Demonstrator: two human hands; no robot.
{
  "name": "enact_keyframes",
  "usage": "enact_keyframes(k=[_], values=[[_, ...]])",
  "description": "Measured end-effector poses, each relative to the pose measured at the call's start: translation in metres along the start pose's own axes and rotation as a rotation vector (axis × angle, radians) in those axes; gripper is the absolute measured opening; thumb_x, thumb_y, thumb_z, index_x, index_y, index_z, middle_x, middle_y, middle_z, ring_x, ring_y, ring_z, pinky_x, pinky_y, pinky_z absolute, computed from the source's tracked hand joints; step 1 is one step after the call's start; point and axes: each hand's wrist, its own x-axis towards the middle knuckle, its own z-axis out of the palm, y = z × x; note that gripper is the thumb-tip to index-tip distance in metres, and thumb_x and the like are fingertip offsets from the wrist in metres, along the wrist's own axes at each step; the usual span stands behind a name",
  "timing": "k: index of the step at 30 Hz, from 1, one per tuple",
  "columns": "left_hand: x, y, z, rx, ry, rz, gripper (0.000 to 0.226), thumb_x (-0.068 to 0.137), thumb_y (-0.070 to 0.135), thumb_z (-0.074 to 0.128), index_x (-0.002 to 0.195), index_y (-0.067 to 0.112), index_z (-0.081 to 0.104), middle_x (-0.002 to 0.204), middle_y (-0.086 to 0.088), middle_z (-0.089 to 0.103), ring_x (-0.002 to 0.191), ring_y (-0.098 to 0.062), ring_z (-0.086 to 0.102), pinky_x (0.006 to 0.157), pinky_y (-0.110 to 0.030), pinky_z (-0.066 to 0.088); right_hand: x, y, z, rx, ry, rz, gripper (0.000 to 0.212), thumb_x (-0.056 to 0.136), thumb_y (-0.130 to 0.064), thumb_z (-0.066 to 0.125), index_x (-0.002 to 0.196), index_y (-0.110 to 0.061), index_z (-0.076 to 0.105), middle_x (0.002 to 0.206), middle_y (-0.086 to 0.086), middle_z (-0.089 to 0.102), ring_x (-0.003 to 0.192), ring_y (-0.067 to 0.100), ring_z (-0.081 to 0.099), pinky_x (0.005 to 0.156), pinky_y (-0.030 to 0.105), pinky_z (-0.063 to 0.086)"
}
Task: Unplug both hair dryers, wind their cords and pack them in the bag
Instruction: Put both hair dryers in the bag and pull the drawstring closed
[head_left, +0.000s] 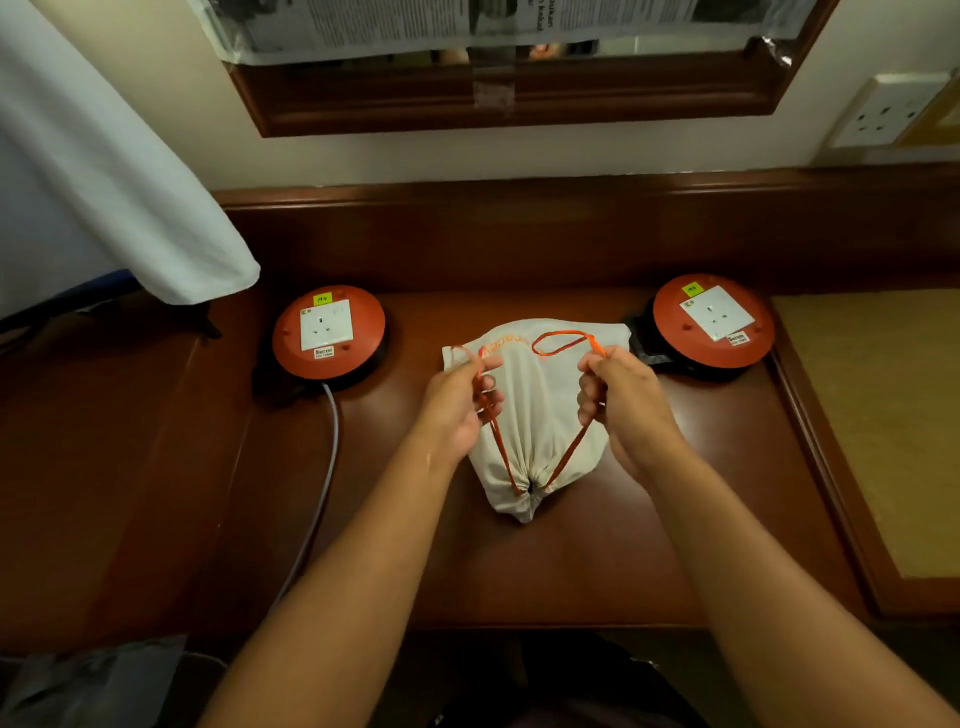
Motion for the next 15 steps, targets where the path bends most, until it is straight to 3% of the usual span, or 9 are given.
enact_keyframes(k=[5,10,13,15], values=[[0.011,0.041,0.029,0.244,-0.025,0.088,0.028,0.1,0.012,0.04,0.096,0.009,0.066,0.064,0.001,0.05,0.06,-0.012,0.051,0.066,-0.026,0.046,0.051,-0.031,0.011,-0.132,-0.034,0.058,0.017,0.095,-0.011,0.037,0.094,-0.008,0.053,0.062,0.002,0.039,0.052,0.013,0.034,0.049,0.029,0.031],[0.038,0.068,0.048,0.306,-0.026,0.1,0.02,0.098,0.017,0.046,0.104,0.007,0.062,0.075,-0.003,0.058,0.067,-0.016,0.057,0.073,-0.031,0.047,0.106,-0.051,0.022,-0.298,-0.04,0.112,0.02,0.096,-0.016,0.041,0.108,-0.008,0.055,0.071,0.003,0.044,0.058,0.015,0.04,0.051,0.027,0.037],[0.054,0.076,0.055,0.343,-0.027,0.103,0.03,0.1,0.03,0.045,0.113,0.006,0.058,0.096,-0.009,0.066,0.091,-0.023,0.064,0.093,-0.038,0.048,0.136,-0.054,0.026,-0.402,-0.05,0.14,0.022,0.096,-0.017,0.043,0.112,-0.007,0.054,0.074,0.004,0.047,0.062,0.015,0.043,0.052,0.026,0.041],[0.067,0.078,0.055,0.405,-0.034,0.098,0.045,0.099,0.04,0.044,0.128,0.007,0.052,0.12,-0.012,0.062,0.114,-0.026,0.057,0.105,-0.043,0.043,0.15,-0.055,0.029,-0.442,-0.088,0.128,0.02,0.095,-0.015,0.043,0.11,-0.006,0.053,0.078,0.006,0.049,0.065,0.016,0.046,0.057,0.027,0.042]])
